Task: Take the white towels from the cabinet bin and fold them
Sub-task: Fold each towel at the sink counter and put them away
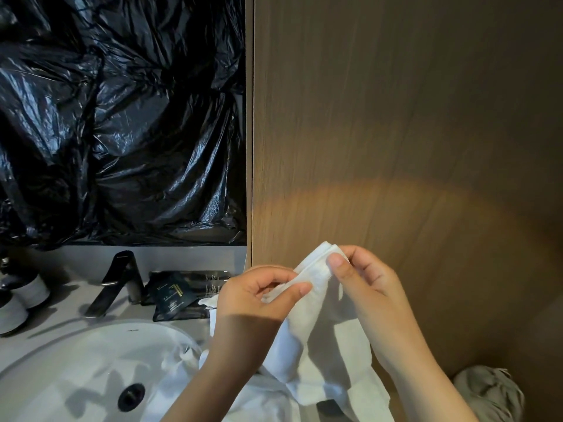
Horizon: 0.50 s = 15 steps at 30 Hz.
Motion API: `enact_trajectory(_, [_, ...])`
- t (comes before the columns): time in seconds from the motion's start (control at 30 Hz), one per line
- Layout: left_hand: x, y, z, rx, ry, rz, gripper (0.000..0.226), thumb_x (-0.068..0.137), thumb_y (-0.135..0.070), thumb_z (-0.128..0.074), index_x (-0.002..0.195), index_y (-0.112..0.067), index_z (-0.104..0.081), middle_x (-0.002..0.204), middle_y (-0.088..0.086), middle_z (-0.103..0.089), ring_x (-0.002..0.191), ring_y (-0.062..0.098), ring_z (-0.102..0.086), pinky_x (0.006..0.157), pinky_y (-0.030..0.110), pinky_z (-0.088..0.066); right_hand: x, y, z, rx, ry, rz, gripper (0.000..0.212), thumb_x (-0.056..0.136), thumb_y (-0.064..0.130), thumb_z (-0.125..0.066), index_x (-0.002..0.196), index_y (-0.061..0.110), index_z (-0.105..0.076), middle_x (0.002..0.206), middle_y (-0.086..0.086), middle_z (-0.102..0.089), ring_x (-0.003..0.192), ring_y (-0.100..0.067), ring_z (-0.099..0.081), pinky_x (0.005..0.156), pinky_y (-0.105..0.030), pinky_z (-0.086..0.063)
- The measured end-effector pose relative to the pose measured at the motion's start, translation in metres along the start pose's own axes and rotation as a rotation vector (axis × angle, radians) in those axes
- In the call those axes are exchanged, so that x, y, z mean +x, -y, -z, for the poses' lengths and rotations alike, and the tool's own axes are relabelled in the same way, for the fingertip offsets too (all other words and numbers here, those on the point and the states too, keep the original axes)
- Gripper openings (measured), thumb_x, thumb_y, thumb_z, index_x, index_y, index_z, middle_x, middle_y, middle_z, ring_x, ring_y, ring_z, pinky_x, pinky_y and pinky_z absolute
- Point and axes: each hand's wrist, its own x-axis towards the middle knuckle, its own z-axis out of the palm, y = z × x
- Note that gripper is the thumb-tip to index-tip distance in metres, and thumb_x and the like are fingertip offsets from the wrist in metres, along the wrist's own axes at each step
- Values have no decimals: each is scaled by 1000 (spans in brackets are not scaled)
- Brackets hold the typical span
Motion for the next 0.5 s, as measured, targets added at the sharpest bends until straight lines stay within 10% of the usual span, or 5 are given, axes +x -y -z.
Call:
enact_trajectory(0.2, [0,-3,-1,54,114,-21,11,78,-30,-78,75,-27,-69,61,-14,-62,60,2,-54,61,14,-42,8,0,2,-80,-31,48,17,82,40,-59,84,25,-66,83,-5,-66,75,-16,-62,63,-18,-50])
enact_trajectory(0.33, [8,13,7,262,228,-135,48,72,-63,-57,58,-17,-54,60,-8,-47,57,4,-44,55,15,-31,18,9,11,-167,-145,151,18,83,38,-59,86,20,-64,80,-2,-64,70,-16,-61,60,-22,-48])
enact_trajectory(0.5, [17,40,26,449,330,-140,32,77,-57,-56,53,-37,-58,70,-22,-56,69,0,-53,60,10,-33,33,27,27,-299,-239,272,12,94,26,-63,86,18,-64,79,1,-62,67,-5,-54,58,-16,-43])
